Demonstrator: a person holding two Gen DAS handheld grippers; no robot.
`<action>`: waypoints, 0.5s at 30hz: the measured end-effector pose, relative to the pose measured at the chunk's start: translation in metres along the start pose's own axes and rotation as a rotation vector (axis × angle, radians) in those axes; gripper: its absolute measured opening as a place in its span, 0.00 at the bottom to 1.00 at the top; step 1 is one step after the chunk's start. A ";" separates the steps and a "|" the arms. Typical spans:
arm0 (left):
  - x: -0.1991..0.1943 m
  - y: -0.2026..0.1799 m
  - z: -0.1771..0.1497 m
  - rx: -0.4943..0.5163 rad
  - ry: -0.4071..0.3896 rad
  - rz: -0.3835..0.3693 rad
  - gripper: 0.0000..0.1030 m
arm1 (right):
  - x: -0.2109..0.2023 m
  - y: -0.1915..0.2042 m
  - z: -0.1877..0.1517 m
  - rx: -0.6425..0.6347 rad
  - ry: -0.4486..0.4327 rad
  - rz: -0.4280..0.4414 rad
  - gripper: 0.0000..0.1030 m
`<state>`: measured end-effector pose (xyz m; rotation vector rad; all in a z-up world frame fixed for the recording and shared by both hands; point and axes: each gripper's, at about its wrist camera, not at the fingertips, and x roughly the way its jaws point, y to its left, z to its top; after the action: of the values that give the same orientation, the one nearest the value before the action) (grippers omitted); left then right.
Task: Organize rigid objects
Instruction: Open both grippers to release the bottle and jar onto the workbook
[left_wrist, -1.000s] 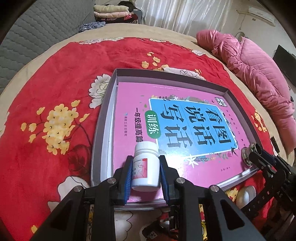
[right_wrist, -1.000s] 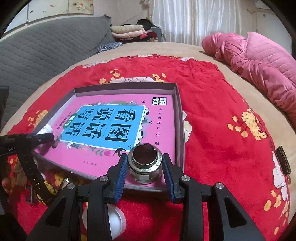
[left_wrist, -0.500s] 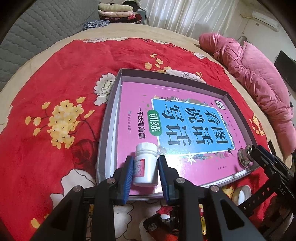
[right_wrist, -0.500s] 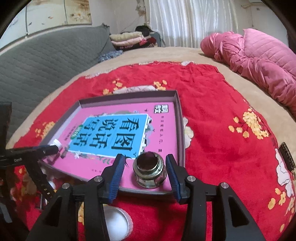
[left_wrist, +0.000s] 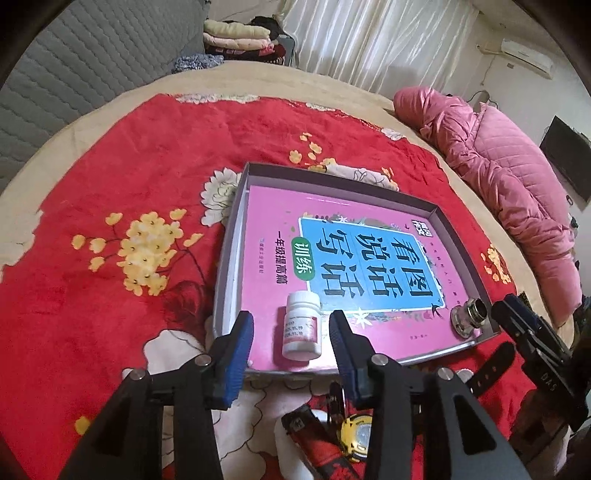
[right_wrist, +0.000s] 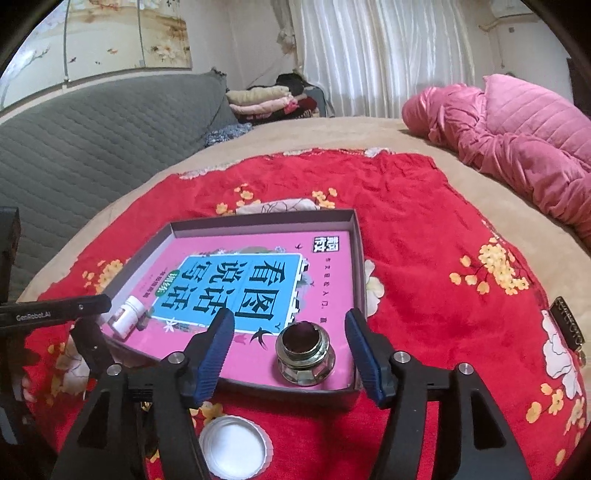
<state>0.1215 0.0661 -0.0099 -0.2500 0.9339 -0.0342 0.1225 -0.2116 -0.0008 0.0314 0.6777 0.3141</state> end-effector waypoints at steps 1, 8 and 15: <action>-0.002 -0.001 -0.001 0.006 -0.003 0.005 0.41 | -0.002 0.000 0.000 0.000 -0.005 0.000 0.68; -0.015 -0.009 -0.015 0.022 -0.016 0.024 0.42 | -0.015 0.004 -0.003 -0.020 -0.036 -0.004 0.71; -0.019 -0.018 -0.027 0.042 -0.006 0.025 0.42 | -0.020 0.013 -0.010 -0.068 -0.031 -0.018 0.72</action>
<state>0.0902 0.0459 -0.0057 -0.1992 0.9292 -0.0299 0.0980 -0.2055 0.0053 -0.0345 0.6356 0.3183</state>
